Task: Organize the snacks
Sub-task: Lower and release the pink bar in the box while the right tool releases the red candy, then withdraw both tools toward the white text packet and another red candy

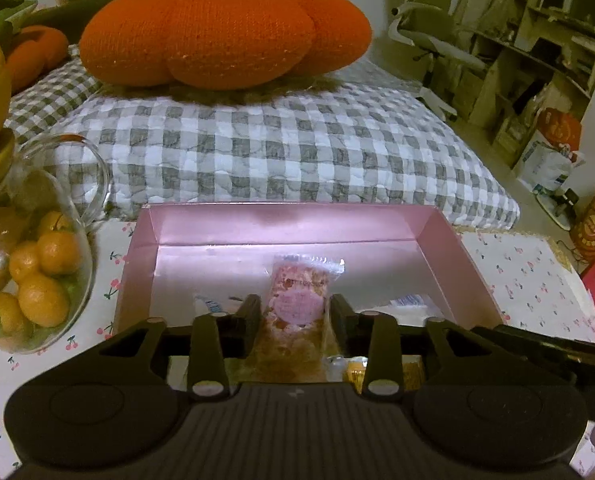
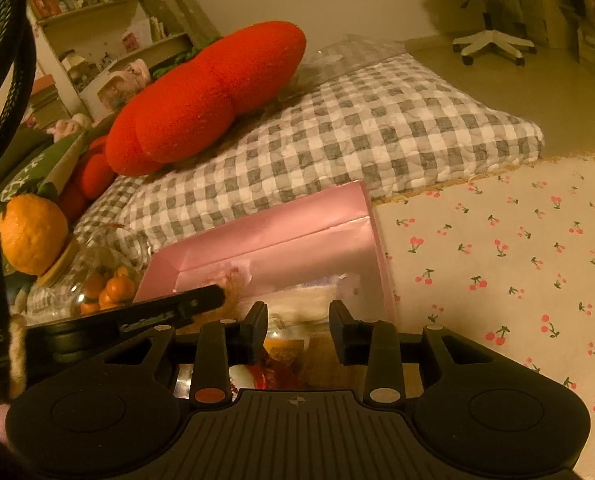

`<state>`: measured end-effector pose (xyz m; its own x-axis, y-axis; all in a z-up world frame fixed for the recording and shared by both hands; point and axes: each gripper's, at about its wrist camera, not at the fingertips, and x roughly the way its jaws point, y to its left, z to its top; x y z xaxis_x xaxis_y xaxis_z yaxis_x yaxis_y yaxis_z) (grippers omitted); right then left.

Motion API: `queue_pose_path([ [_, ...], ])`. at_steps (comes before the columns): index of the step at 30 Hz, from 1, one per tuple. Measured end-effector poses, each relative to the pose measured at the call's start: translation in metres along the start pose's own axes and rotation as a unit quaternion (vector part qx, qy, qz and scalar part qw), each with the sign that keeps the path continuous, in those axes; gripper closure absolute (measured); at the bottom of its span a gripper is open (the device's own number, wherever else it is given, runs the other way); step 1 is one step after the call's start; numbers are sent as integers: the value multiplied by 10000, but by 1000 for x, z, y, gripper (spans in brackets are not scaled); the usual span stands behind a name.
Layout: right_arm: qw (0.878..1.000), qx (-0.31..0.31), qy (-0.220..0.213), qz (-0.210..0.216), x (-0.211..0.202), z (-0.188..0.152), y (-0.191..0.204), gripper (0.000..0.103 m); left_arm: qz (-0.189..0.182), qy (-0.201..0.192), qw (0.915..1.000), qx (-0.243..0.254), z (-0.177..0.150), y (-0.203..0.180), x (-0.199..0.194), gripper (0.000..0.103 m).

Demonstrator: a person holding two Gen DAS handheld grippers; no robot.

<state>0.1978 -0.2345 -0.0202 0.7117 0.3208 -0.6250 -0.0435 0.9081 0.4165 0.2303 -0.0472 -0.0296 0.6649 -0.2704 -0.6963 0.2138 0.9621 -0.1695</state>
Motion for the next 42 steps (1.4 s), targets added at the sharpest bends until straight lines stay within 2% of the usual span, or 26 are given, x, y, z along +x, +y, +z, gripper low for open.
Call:
queue_pose_path([
  [2,10000,-9,-4,20,-1,0,1,69,2,-9,10000,48,0,-1,-1,58],
  [6,10000,21,10,39,-3,1,1,69,62,-48,9999,154,0,-2,-6,43],
  [12,10000,-10,13,79,-11,0,2,64,81,-106,9996,244,-4,-1,-20,31],
  [14,9999,-28,12,104,-14,-1,3,62,79,-126,9996,246,-7,-1,-27,28],
  [16,9999,-41,4,125,-19,-2,5,53,71,-133,9996,230,-9,0,-33,26],
  [20,9998,-141,32,142,-27,-6,9,51,57,-127,9997,207,-15,2,-44,22],
  [23,9997,-208,65,134,-32,-10,11,46,50,-130,9997,215,-20,3,-53,18],
  [26,9995,-281,92,142,-38,-14,14,44,60,-130,9997,221,-25,4,-61,15],
  [29,9992,-364,108,126,-45,-19,16,36,85,-119,9996,258,-30,5,-68,12],
  [33,9984,-525,146,129,-52,-26,20,35,110,-84,9995,297,-38,5,-77,8],
  [42,9968,-773,168,84,-65,-41,25,24,151,69,9996,249,-57,7,-98,1],
])
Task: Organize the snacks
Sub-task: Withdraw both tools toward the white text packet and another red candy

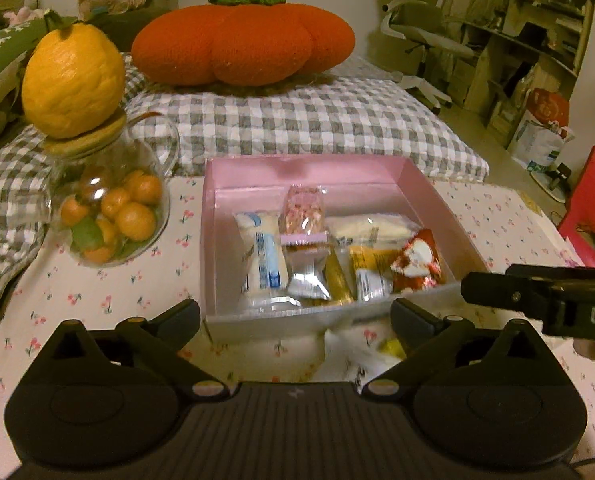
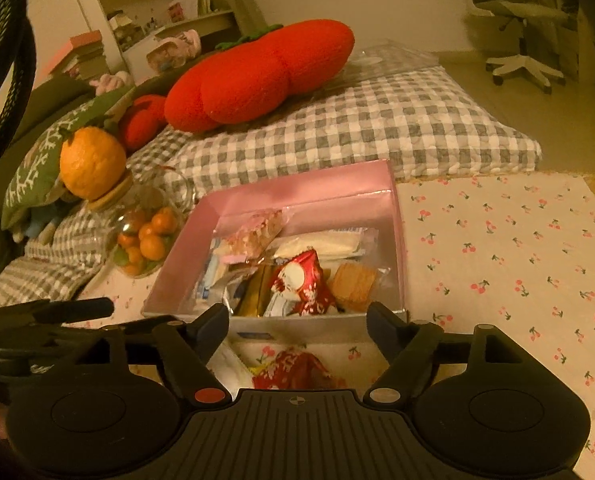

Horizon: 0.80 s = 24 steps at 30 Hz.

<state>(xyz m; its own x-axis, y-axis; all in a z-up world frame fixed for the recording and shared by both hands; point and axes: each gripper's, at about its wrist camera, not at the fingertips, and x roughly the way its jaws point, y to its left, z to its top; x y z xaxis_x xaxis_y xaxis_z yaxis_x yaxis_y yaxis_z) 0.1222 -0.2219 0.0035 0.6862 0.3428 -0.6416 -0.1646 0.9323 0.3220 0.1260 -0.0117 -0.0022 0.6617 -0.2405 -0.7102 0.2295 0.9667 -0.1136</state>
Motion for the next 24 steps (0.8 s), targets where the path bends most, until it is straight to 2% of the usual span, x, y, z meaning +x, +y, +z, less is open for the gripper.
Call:
queue_pose_path([
  [12,9998,-155,51,-113,-12,-19,-4,20,-104,129,9997,-156,-25,16,-10,1],
  [24,9990,-344,110,-262,-20,-35,-13,17,4,101,9995,307,-45,18,-15,1],
])
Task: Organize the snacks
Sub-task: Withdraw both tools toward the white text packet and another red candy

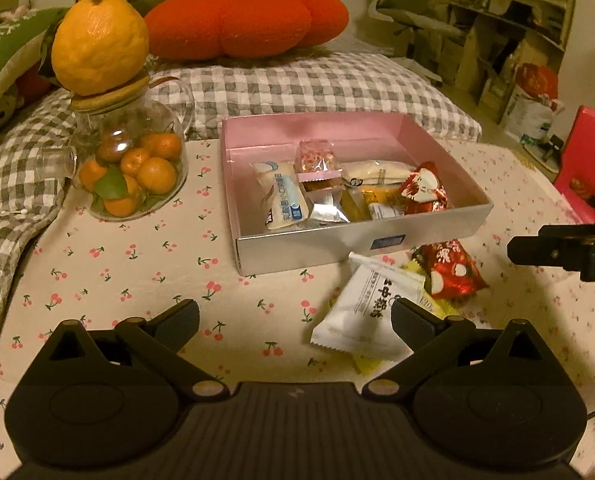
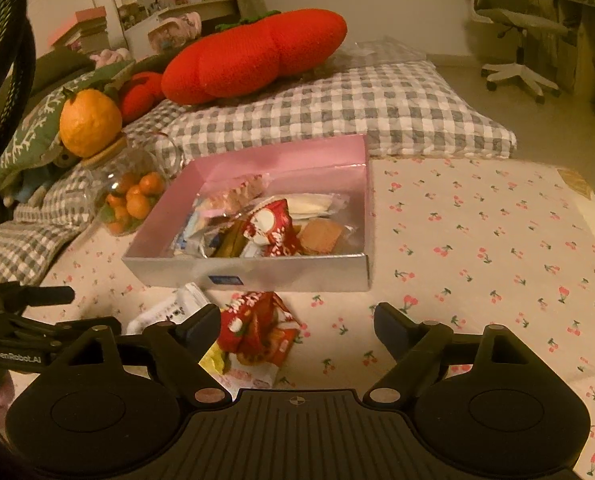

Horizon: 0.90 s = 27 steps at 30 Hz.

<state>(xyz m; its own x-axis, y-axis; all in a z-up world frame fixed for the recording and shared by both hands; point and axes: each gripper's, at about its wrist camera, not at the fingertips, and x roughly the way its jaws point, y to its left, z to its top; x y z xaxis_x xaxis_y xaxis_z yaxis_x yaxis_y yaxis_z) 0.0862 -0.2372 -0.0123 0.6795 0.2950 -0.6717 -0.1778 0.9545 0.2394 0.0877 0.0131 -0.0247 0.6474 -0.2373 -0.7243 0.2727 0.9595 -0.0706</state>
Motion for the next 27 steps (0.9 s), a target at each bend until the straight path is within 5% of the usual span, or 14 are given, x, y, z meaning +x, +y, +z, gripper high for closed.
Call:
queue_pose_path([
  [10,9995,-278,140,-87,6,-11,6,17,-563,-188,9977,329,-11,-5,11,8],
  [16,9994,-299,174,-85,10,-12,7,17,-729,-183,9948,685,-11,-19,21,21],
  [23,9993,-280,235,-116,15,-12,5,17,-825,-36,9938,739,-9,-26,33,49],
  [27,9992,-290,253,-120,17,-12,6,17,-887,-25,9935,714,-8,-27,34,54],
])
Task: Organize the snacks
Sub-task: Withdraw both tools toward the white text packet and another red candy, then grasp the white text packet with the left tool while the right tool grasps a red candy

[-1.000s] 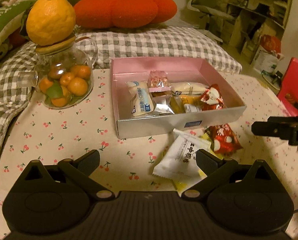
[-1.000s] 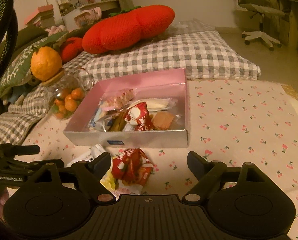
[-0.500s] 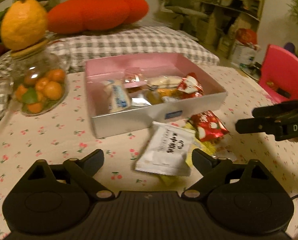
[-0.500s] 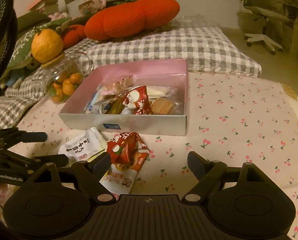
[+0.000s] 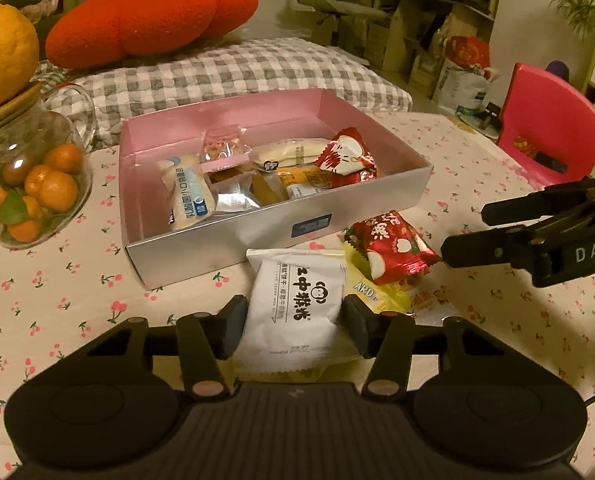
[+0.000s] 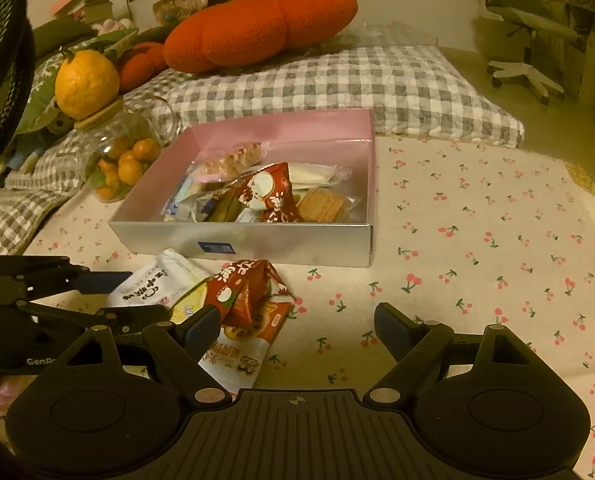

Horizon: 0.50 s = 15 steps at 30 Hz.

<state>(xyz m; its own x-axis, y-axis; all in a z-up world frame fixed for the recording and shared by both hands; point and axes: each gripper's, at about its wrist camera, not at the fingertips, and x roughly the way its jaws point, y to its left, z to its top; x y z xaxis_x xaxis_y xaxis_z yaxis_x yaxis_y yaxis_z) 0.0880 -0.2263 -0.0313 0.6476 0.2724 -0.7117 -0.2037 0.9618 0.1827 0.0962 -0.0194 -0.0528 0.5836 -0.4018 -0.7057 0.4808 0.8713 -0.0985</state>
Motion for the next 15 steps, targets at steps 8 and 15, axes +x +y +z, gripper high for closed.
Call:
queue_pose_path([
  [8,10000,-13,14,28,6,3,7,17,122,70,9999,-90,0,4,-6,58],
  [15,9999,-26,62,103,19,10,23,17,241,67,9992,-307,0,17,-16,59],
])
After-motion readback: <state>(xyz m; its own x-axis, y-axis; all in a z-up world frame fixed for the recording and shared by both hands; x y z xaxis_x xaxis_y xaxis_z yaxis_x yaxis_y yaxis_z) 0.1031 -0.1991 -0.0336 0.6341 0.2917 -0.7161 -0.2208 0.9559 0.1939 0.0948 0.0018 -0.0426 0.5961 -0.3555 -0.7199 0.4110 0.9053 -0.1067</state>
